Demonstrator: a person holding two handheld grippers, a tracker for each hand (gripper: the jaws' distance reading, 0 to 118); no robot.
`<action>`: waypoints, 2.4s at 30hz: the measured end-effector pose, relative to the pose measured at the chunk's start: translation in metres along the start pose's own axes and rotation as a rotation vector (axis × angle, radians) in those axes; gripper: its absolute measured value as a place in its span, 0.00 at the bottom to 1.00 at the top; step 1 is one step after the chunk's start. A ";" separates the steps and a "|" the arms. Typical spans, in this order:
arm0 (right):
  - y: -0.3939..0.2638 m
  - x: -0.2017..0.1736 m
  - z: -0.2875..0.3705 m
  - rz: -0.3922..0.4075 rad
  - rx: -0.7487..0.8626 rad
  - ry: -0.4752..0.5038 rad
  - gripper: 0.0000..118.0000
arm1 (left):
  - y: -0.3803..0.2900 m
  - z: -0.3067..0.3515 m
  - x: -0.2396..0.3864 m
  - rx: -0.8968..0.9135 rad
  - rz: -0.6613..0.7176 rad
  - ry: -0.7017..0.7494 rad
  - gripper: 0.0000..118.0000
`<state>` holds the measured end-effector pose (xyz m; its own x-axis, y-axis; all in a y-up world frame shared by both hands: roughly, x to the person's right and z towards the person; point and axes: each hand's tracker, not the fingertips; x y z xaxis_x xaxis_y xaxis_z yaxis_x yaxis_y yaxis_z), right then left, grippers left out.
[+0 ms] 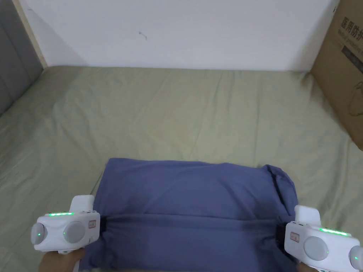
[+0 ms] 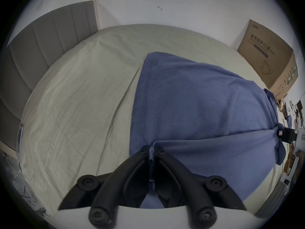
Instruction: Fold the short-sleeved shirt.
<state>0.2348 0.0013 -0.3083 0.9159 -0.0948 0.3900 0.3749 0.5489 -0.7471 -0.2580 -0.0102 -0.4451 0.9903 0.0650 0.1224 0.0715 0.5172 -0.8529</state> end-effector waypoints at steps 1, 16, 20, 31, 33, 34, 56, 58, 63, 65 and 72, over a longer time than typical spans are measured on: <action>-0.001 -0.002 0.003 0.000 0.003 0.001 0.09 | 0.002 0.003 0.001 0.003 -0.001 0.006 0.04; 0.001 -0.024 0.209 0.124 0.563 0.062 0.93 | 0.001 0.197 0.023 0.584 0.035 -0.198 0.83; -0.019 -0.028 0.258 0.127 0.710 0.052 0.93 | -0.024 0.237 0.036 0.701 -0.044 -0.122 0.82; -0.057 -0.035 0.285 0.161 0.776 -0.022 0.00 | -0.073 0.257 0.044 0.701 -0.057 -0.140 0.00; -0.056 -0.034 0.284 0.159 0.769 -0.021 0.00 | -0.072 0.254 0.042 0.684 -0.053 -0.142 0.00; -0.055 -0.034 0.283 0.157 0.769 -0.020 0.00 | -0.071 0.252 0.041 0.677 -0.051 -0.138 0.00; -0.043 -0.023 0.220 0.118 0.612 -0.034 0.00 | -0.062 0.057 -0.012 -0.089 0.044 0.048 0.66; -0.044 -0.018 0.215 0.117 0.591 -0.042 0.00 | -0.069 0.049 -0.010 -0.110 0.047 -0.018 0.47; -0.043 -0.006 0.193 0.084 0.499 -0.026 0.06 | -0.066 0.065 -0.003 -0.035 0.026 -0.029 0.05; -0.043 -0.002 0.174 0.080 0.434 -0.036 0.37 | -0.061 0.075 0.001 -0.012 0.012 -0.047 0.05; -0.056 0.003 0.088 0.049 0.159 -0.011 0.98 | -0.046 0.106 0.004 0.077 -0.012 -0.085 0.05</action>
<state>0.2041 0.0435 -0.2179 0.9307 -0.0559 0.3615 0.3014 0.6773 -0.6712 -0.2703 0.0569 -0.3513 0.9756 0.1289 0.1778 0.0708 0.5818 -0.8103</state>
